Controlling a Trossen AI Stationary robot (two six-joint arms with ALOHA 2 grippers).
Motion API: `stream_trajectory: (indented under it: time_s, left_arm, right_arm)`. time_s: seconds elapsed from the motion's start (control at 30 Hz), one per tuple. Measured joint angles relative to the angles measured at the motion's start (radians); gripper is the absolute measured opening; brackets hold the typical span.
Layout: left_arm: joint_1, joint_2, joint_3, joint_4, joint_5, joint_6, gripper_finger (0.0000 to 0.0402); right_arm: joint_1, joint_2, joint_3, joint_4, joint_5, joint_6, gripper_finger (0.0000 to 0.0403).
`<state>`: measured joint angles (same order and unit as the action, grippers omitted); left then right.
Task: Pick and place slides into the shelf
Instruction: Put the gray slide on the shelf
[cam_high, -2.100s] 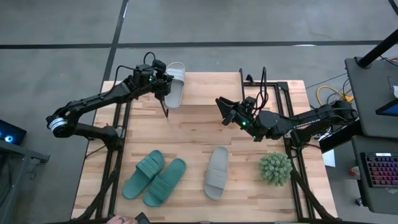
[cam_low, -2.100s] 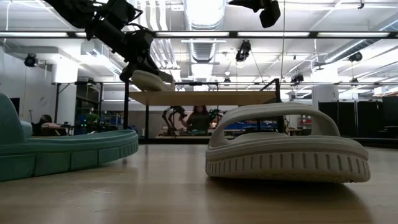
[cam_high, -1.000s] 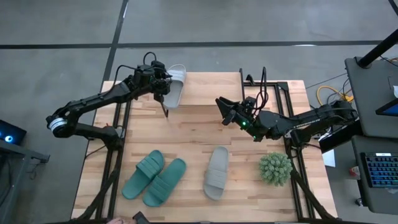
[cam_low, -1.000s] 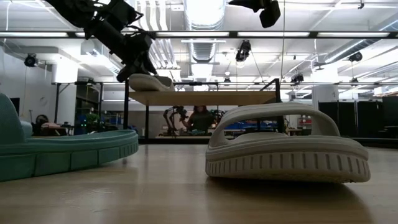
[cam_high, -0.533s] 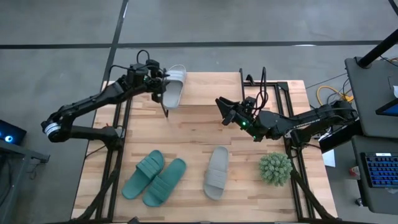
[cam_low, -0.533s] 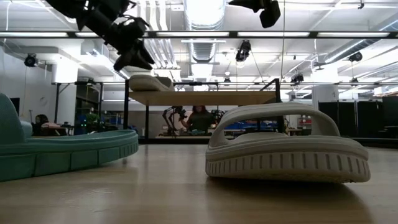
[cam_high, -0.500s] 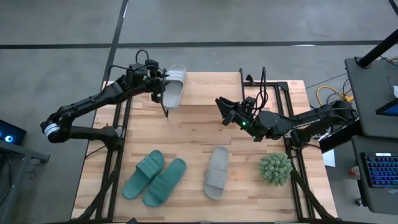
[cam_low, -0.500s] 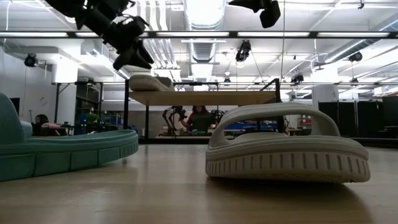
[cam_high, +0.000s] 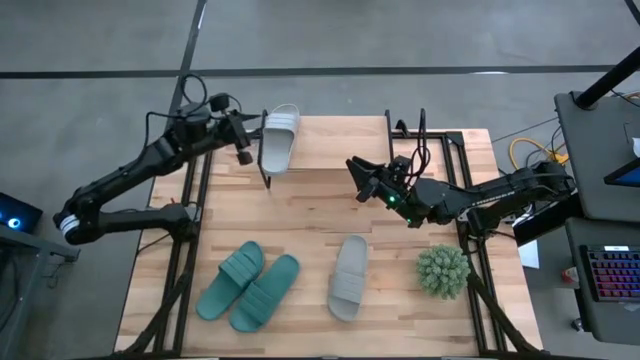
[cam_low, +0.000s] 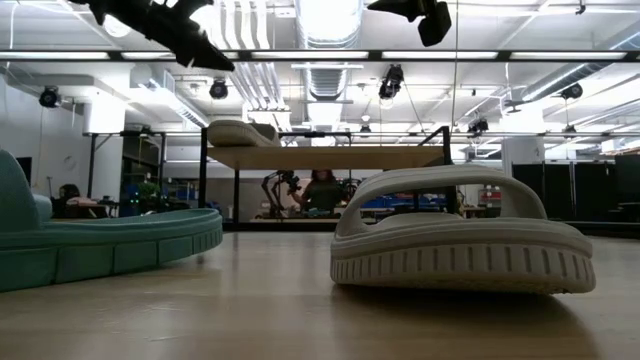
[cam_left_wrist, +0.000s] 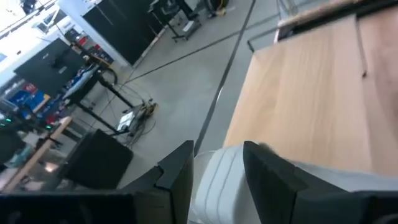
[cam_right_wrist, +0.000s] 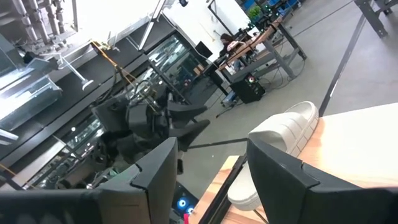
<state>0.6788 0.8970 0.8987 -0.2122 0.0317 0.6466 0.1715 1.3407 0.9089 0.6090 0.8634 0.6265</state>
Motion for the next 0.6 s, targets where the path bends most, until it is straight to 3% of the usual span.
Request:
stream_trajectory:
  time_s: [0.6]
  left_arm:
    - [-0.057,-0.061,-0.006,-0.016,0.108,-0.287,0.0124]
  right_arm:
    - [0.0,0.0,0.0,0.0,-0.036,0.0,0.0185]
